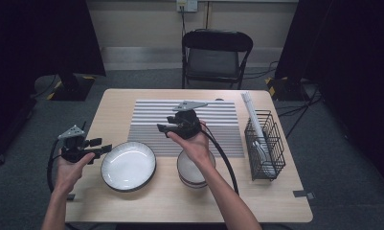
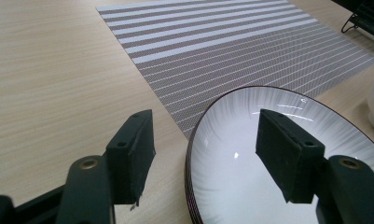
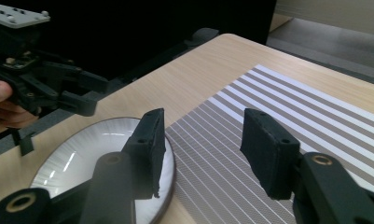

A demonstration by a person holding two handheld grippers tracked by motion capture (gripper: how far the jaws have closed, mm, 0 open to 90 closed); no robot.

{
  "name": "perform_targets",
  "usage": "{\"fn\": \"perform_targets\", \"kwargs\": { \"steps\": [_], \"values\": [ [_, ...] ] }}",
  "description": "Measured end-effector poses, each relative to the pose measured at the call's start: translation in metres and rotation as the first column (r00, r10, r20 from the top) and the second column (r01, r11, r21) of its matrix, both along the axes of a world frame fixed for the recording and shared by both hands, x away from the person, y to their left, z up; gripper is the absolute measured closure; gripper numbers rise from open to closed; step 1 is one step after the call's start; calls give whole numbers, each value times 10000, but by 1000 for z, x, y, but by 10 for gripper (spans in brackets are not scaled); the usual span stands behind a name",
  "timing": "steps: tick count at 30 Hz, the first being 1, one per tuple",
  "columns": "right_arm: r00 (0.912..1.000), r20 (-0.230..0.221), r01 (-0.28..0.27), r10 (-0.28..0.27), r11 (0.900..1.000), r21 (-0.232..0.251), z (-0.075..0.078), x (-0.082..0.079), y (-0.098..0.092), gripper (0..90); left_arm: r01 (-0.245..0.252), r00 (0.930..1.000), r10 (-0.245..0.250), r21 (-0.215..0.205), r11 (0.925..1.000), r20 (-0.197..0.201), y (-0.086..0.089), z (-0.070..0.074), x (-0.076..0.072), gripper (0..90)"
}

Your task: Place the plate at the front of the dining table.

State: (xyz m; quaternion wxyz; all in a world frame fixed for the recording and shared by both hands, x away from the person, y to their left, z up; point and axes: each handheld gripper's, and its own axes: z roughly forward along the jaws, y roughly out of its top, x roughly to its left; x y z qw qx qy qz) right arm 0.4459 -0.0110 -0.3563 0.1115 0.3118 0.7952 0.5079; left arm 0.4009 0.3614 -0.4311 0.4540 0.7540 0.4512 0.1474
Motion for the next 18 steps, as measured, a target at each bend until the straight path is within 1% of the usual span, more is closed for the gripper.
{"fn": "perform_targets", "kwargs": {
  "steps": [4,8,11,15,16,17,18],
  "values": [
    [9997,-125,-207,207,9998,41,-2,0,9,501,70,10000,-70,-63,10000,-3,-1,0,1,380],
    [9990,-171,-404,405,9992,67,-1,-1,16,502,66,10000,-66,-14,10000,51,0,0,1,386],
    [9981,-192,-577,581,9982,178,1,-1,24,503,72,9999,-72,6,10000,83,0,0,0,386],
    [9961,-195,-851,858,9958,338,2,-1,38,503,26,9998,-29,151,9999,177,-1,1,0,408],
    [9953,-221,-932,941,9949,380,2,-1,43,503,65,9998,-67,126,9999,165,-1,1,0,409],
    [9943,-248,-1024,1033,9941,368,2,-1,46,503,83,9998,-84,49,10000,154,-1,1,0,410],
    [9934,-250,-1114,1123,9932,341,2,-2,51,503,99,9999,-101,139,9999,140,0,2,0,410]
  ]
}}
